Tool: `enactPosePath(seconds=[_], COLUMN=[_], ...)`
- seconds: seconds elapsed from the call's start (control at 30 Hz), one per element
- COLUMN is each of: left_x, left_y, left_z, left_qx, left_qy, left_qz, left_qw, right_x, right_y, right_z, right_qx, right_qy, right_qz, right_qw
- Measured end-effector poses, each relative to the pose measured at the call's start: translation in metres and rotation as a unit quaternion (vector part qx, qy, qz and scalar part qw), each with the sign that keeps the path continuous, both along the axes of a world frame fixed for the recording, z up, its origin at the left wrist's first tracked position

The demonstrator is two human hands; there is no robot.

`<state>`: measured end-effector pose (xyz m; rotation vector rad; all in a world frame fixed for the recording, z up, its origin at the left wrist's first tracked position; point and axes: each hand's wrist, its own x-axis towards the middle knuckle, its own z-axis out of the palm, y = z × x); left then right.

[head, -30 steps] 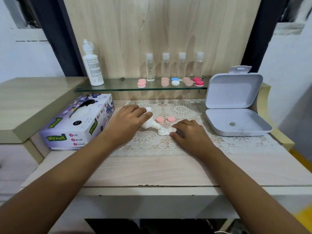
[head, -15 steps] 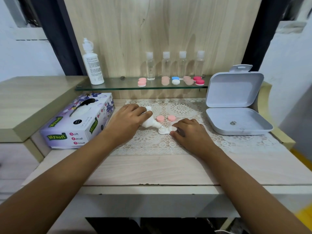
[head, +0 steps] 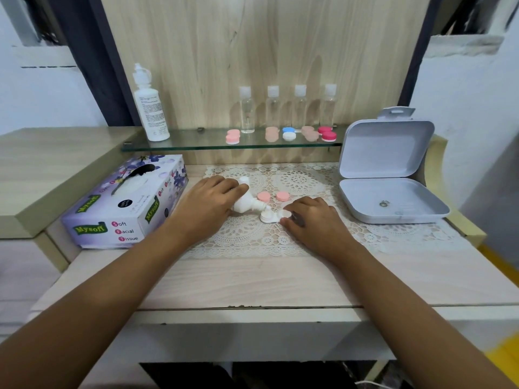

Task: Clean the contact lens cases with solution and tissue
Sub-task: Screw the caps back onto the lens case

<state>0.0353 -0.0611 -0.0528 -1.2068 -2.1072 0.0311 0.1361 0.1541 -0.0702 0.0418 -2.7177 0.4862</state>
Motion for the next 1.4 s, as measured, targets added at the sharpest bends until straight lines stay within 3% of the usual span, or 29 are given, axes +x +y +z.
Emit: enactPosePath(seconds=[0.37,1.4], left_x=[-0.001,-0.003], left_y=[0.022,0.028], left_z=[0.006,0.005], left_qx=[0.003,-0.003], left_qy=[-0.003,0.048], left_qz=[-0.035,-0.045], left_qw=[0.999,0.998], right_x=[-0.003,-0.003], right_y=[0.003,0.004], right_z=[0.005,0.007], right_qx=[-0.078,-0.073], right_qy=[-0.036,-0.052], right_qz=[-0.003,0.002], right_qw=[0.996,0.996])
